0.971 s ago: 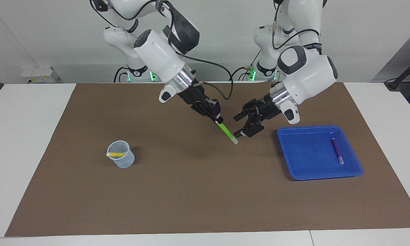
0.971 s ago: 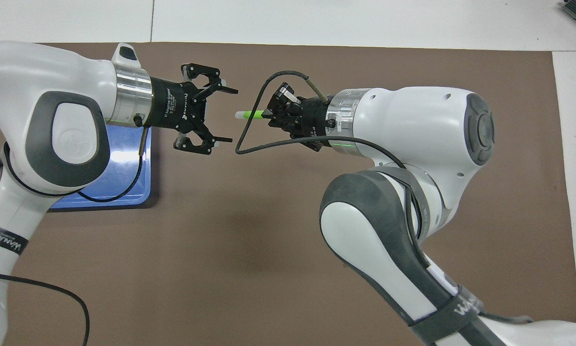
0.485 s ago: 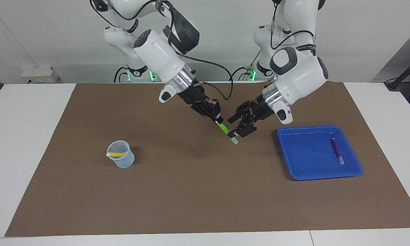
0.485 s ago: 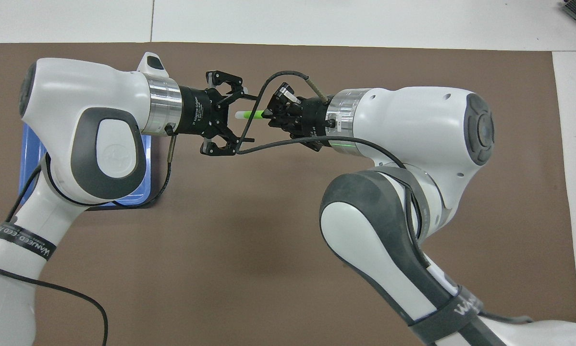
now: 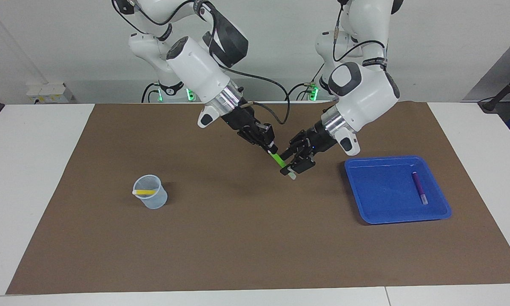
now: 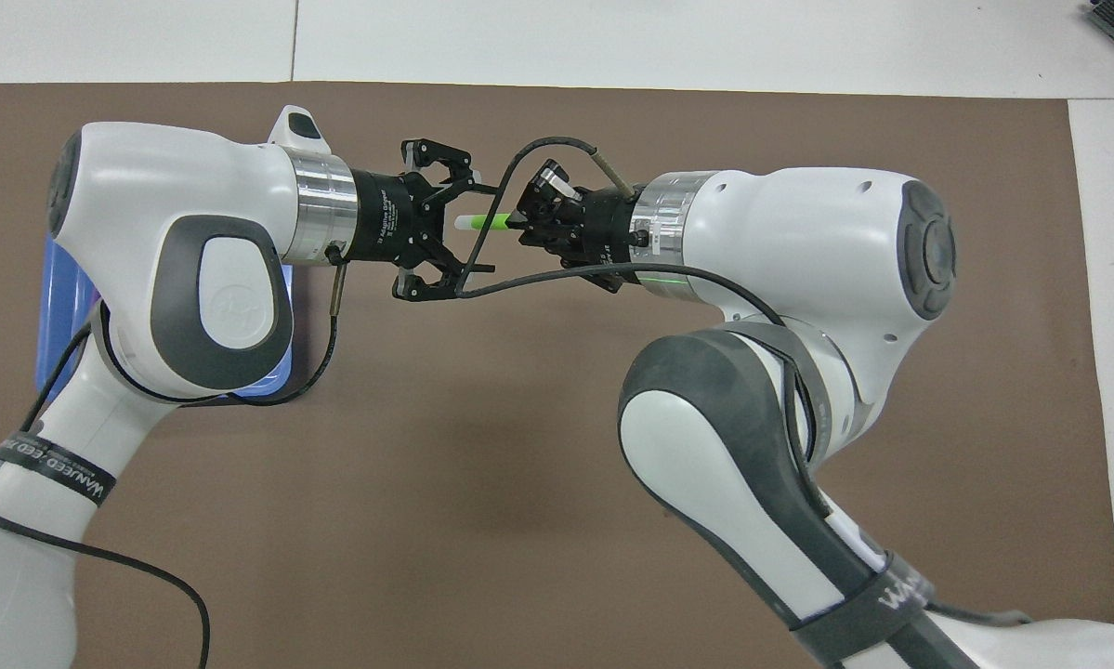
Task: Right arm passes pens to left for tray arrangement
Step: 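Close the left gripper on the green pen and open the right gripper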
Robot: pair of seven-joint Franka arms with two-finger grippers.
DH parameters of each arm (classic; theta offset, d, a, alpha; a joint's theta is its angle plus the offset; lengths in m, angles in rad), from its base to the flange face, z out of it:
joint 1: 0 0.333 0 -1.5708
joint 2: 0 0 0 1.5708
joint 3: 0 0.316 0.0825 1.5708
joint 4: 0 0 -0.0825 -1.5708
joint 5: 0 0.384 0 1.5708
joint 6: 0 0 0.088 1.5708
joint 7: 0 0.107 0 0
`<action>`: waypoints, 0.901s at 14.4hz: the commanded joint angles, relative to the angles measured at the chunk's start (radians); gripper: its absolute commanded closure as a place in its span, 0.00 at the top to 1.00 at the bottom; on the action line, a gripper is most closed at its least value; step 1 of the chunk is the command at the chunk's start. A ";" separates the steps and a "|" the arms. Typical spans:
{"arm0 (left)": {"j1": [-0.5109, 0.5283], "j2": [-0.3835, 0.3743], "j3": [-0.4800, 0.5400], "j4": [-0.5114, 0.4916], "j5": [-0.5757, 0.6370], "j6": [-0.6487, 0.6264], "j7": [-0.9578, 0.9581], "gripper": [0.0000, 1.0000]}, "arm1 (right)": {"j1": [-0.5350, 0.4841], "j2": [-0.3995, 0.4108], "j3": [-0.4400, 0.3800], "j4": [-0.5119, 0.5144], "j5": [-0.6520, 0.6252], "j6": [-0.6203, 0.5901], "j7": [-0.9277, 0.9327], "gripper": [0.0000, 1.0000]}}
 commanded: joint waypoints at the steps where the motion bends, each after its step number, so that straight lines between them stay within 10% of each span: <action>1: -0.018 -0.015 0.009 -0.026 -0.015 0.028 -0.008 0.58 | 0.001 0.003 0.001 0.000 0.029 0.008 0.004 0.00; 3: -0.018 -0.015 0.009 -0.026 -0.015 0.027 -0.008 0.45 | 0.001 0.003 0.001 0.000 0.029 0.008 0.004 0.00; 5: -0.018 -0.015 0.009 -0.026 -0.015 0.027 -0.008 0.00 | 0.001 0.003 0.001 0.000 0.029 0.008 0.005 0.00; 11: -0.016 -0.015 0.009 -0.023 -0.017 0.013 -0.010 0.00 | 0.001 0.001 0.001 0.000 0.029 0.006 0.004 0.00; 12: -0.016 -0.015 0.009 -0.021 -0.017 0.013 -0.010 0.00 | 0.001 0.003 0.001 0.000 0.029 0.006 0.004 0.11; 13: -0.015 -0.015 0.009 -0.021 -0.015 0.011 -0.008 0.00 | 0.000 0.003 0.000 0.002 0.027 0.006 0.004 0.53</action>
